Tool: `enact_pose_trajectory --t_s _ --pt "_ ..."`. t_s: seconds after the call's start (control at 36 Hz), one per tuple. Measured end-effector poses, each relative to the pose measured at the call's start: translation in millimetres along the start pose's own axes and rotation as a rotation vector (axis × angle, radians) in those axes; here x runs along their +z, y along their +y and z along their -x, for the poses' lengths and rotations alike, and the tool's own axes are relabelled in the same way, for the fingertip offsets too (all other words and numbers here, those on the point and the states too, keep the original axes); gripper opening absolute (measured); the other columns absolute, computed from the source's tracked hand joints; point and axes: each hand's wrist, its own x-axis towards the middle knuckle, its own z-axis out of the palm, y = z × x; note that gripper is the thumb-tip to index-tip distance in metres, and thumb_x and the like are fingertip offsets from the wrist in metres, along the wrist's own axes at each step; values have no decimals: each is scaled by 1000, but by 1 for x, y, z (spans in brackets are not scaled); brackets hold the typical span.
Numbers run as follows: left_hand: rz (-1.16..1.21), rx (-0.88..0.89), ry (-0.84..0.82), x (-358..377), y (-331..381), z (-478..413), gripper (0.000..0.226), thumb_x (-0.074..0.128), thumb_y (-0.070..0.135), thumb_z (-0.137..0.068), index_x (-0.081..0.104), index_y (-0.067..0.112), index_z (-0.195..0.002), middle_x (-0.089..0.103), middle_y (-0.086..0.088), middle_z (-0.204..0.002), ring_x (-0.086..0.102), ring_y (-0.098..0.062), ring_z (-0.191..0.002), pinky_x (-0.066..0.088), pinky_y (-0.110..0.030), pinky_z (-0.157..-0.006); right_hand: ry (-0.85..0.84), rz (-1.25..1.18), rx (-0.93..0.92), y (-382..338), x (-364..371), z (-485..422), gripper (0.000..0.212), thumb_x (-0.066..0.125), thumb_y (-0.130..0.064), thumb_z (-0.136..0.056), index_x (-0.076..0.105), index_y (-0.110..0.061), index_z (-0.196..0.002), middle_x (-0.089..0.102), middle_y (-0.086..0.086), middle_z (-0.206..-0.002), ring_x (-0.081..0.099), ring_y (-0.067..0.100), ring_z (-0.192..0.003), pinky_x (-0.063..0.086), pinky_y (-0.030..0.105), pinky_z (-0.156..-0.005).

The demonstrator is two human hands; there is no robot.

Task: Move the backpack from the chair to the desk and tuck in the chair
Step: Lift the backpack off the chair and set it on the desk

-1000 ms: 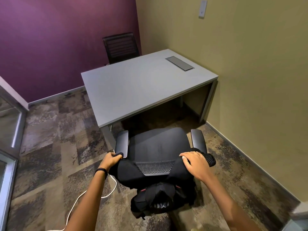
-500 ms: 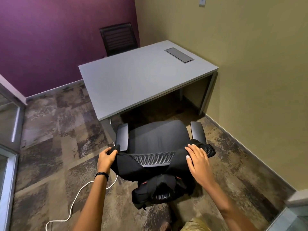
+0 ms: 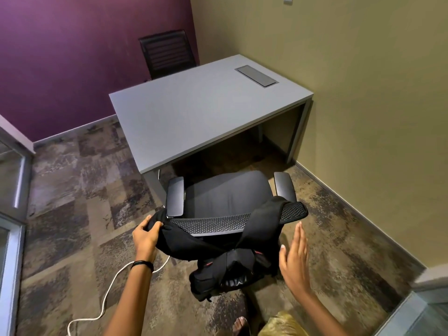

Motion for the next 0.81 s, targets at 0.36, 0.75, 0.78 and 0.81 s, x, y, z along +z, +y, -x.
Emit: enact_pose_trajectory --t_s 0.36,0.75,0.78,0.81 --pt "81 -33 33 -10 -11 13 50 65 0 -81 50 -2 -129 53 -17 -135 52 -29 -121 43 -35 -101 -637 -188 198 8 11 -3 59 49 -10 -93 22 -11 -146 26 9 -154 24 21 -142 24 33 -114" --pt "287 -192 10 -31 -35 41 54 63 -1 -83 46 6 -134 52 -17 -135 55 -28 -112 45 -38 -95 -548 -306 257 -9 15 -4 54 56 -31 -92 42 -7 -137 44 12 -143 41 26 -132 35 45 -112" --pt "278 -211 5 -32 -39 45 55 63 0 -83 46 7 -134 52 -17 -135 55 -30 -114 45 -38 -94 -515 -314 259 -11 18 -7 49 56 -28 -92 45 -4 -134 48 15 -140 44 28 -130 37 45 -110" --pt "269 -231 -5 -33 -44 50 55 64 0 -83 46 8 -134 52 -17 -135 55 -29 -111 45 -38 -93 -474 -312 270 -12 20 -9 45 55 -23 -93 48 0 -130 51 18 -136 47 30 -127 39 44 -108"
